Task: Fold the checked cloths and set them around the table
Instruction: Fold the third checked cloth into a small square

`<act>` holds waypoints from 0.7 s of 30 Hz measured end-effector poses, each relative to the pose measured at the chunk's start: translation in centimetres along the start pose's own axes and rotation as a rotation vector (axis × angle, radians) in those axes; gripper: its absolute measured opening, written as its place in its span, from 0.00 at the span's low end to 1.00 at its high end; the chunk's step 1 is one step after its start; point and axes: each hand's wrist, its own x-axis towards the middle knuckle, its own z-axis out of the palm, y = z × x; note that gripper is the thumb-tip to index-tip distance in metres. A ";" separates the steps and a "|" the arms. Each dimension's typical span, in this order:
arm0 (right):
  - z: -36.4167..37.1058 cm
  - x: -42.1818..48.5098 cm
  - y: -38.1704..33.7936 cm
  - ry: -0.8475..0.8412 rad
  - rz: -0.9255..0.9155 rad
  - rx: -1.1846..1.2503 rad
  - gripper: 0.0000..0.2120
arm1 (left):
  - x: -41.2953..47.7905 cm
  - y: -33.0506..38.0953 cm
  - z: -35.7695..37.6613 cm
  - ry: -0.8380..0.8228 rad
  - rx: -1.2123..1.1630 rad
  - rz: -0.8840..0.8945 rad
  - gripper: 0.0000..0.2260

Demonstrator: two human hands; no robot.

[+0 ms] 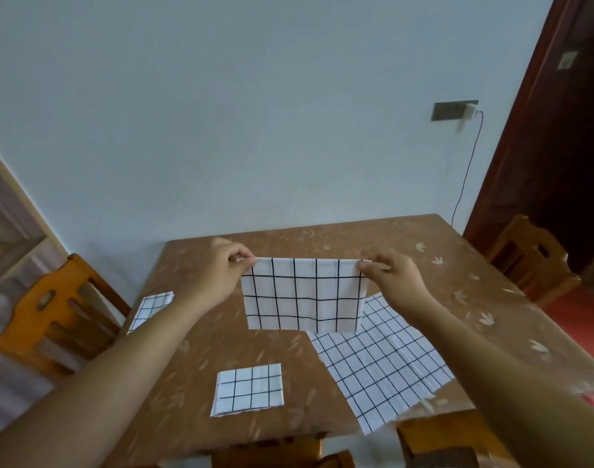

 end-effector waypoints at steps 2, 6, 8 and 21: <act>-0.5 -0.1 -0.1 -0.017 -0.012 0.062 0.11 | -0.4 0.8 -0.4 -0.044 0.090 0.017 0.05; -1.0 -0.3 -1.3 -0.053 -0.119 -0.021 0.12 | -0.8 2.5 0.0 -0.244 0.167 0.144 0.05; -0.8 -0.3 -2.1 -0.086 -0.182 -0.075 0.13 | -0.8 3.9 1.0 -0.351 0.098 0.194 0.11; -3.2 -1.1 -1.5 -0.297 -0.183 -0.018 0.06 | -1.5 7.6 4.9 -0.256 -0.088 0.260 0.07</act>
